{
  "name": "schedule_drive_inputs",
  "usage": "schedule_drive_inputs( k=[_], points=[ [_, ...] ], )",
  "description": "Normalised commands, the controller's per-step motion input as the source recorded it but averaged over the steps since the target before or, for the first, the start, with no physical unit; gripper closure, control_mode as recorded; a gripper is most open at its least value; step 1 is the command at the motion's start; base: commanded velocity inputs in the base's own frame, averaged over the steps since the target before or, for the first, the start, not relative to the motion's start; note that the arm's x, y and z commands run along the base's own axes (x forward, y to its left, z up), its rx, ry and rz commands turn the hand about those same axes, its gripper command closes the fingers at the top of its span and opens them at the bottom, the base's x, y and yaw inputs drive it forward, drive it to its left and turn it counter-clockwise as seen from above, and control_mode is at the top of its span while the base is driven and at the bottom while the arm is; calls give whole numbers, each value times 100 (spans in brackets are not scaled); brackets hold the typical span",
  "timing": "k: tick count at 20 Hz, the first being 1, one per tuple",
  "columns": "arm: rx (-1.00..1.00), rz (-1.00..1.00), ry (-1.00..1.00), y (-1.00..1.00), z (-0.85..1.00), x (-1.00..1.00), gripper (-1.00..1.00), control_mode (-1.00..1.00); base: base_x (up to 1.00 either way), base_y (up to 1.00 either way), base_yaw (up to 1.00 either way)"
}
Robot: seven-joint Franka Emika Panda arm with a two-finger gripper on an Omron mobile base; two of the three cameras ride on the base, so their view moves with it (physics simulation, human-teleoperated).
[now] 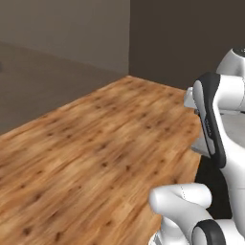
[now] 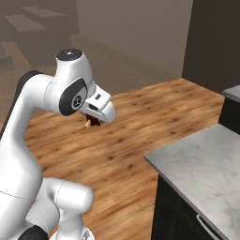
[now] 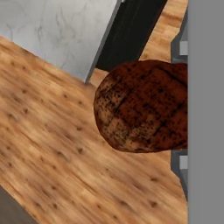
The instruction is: Take the cheese, steak, and avocado from the fridge and place them on the plate on the dining counter to create an appetizer plate.
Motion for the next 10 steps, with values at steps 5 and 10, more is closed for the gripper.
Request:
schedule_drive_inputs(
  k=[5, 10],
  points=[
    [0, 0, 0, 0, 0, 0, 100, 100, 84, 61, -39],
    [0, 0, 0, 0, 0, 0, 100, 100, 81, 66, -40]
  ],
)
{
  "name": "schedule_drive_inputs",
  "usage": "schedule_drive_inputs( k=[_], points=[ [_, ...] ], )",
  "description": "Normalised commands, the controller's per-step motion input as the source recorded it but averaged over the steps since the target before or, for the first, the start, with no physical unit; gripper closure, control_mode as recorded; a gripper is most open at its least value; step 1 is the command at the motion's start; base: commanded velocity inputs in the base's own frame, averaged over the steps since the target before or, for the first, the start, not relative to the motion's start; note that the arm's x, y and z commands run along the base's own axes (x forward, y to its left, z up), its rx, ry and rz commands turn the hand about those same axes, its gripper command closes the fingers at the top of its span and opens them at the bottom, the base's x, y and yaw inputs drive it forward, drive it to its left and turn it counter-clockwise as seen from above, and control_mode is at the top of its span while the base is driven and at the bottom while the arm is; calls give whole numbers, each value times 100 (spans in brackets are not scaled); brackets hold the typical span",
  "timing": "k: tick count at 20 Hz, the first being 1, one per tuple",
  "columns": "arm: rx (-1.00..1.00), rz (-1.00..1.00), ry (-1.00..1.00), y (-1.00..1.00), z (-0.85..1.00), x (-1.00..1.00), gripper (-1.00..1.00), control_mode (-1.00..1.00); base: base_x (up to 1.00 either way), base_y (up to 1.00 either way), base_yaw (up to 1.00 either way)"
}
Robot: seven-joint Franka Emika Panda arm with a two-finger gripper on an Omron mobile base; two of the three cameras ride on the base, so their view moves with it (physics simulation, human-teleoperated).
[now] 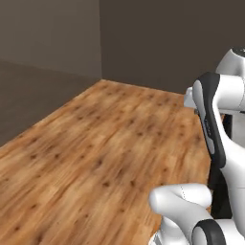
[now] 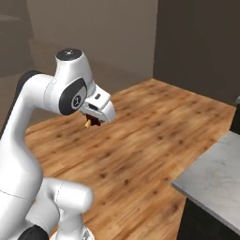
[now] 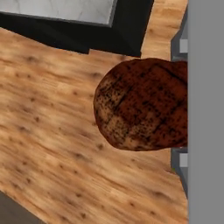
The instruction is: Take the cheese, steak, and avocado from the fridge and place them on the plate on the dining counter to create an appetizer plate.
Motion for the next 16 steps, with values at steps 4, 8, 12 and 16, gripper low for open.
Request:
schedule_drive_inputs(
  k=[4, 8, 12, 16],
  points=[
    [0, 0, 0, 0, 0, 0, 100, 100, 95, 60, -40],
    [0, 0, 0, 0, 0, 0, 100, 100, 100, 46, -40],
    [0, 0, 0, 0, 0, 0, 100, 100, 100, 30, -41],
    [0, 0, 0, 0, 0, 0, 100, 100, 100, 24, -41]
  ],
)
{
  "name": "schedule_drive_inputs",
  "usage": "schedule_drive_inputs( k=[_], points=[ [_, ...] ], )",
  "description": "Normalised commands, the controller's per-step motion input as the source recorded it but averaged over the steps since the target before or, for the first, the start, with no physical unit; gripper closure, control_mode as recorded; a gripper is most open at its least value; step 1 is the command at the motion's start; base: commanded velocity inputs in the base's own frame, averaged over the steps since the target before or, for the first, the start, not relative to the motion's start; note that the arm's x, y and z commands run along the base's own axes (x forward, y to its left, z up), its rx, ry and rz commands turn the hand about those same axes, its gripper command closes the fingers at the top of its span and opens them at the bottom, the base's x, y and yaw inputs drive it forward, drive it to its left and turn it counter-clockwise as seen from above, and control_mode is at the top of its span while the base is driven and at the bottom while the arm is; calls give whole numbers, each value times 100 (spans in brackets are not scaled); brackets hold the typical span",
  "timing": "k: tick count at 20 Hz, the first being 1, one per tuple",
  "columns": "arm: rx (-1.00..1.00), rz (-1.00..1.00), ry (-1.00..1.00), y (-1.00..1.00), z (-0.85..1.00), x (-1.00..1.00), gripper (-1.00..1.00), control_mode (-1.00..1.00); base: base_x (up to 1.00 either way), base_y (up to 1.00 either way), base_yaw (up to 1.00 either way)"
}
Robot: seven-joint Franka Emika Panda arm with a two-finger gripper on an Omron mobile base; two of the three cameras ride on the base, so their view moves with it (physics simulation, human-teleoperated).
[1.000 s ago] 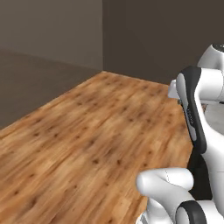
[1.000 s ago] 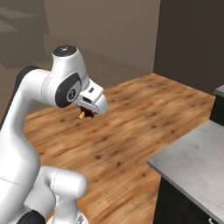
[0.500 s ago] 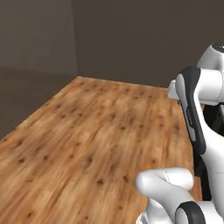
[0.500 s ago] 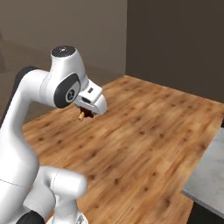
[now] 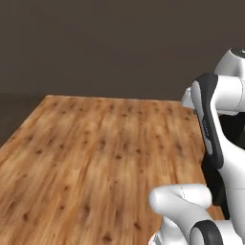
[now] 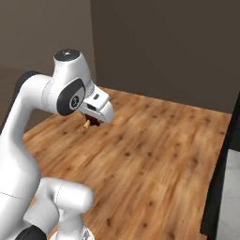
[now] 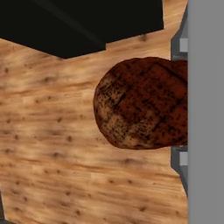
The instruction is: Take the cheese, steak, and avocado from the fridge and place them on the plate on the dining counter to create an appetizer plate.
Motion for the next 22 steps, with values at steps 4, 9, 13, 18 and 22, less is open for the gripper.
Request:
schedule_drive_inputs(
  k=[4, 9, 13, 18, 22],
  points=[
    [0, 0, 0, 0, 0, 0, 100, 100, 100, 21, -40],
    [0, 0, 0, 0, 0, 0, 100, 100, 100, 26, -39],
    [0, 0, 0, 0, 0, 0, 100, 100, 100, 38, -39],
    [0, 0, 0, 0, 0, 0, 100, 100, 100, 49, -38],
    [0, 0, 0, 0, 0, 0, 100, 100, 100, 54, -38]
  ],
)
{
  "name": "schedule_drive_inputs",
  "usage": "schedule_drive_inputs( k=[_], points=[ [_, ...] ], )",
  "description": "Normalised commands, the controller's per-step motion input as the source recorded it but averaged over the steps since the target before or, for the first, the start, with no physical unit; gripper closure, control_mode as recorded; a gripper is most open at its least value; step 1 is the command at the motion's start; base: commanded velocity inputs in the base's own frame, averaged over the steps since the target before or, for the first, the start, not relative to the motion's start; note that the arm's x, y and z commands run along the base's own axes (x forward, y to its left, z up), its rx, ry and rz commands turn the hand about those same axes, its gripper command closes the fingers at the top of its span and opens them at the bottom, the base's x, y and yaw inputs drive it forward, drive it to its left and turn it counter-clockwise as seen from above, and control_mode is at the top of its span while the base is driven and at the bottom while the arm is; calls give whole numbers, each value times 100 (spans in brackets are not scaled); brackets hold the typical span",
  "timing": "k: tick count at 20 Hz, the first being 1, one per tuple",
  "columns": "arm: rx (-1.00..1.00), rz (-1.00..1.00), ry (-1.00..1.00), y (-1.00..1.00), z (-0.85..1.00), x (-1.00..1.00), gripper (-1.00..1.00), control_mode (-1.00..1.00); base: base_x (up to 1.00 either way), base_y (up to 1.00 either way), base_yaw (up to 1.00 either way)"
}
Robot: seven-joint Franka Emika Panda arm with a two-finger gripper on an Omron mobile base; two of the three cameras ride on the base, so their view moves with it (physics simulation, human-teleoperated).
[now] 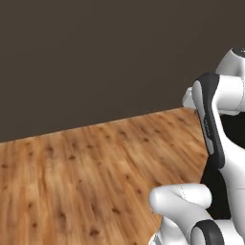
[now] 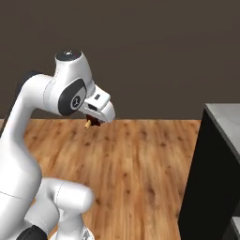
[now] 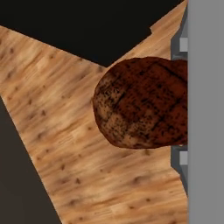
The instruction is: Take the cheese, steak, and avocado from the fridge and place them on the plate on the dining counter to create an appetizer plate.
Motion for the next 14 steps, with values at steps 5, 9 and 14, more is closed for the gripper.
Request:
schedule_drive_inputs(
  k=[5, 9, 14],
  points=[
    [0, 0, 0, 0, 0, 0, 100, 100, 100, 53, -38],
    [0, 0, 0, 0, 0, 0, 100, 100, 100, 39, -39],
    [0, 0, 0, 0, 0, 0, 100, 100, 100, 28, -40]
  ],
)
